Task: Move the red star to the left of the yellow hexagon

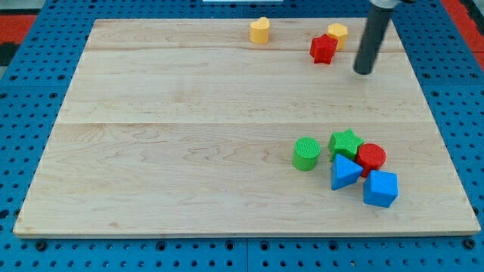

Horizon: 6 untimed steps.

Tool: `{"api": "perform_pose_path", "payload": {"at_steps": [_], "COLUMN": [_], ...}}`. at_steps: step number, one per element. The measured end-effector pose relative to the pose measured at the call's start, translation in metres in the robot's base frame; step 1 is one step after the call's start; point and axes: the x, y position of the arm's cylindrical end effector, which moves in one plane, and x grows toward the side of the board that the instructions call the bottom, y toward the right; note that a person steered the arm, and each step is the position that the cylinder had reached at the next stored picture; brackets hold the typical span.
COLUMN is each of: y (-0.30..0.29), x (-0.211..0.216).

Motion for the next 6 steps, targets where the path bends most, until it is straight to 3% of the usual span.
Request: {"api": "perform_pose_path", "payload": {"at_steps": [4,6], "y": [-0.11,-0.118], "x": [-0.046,-0.057]}}
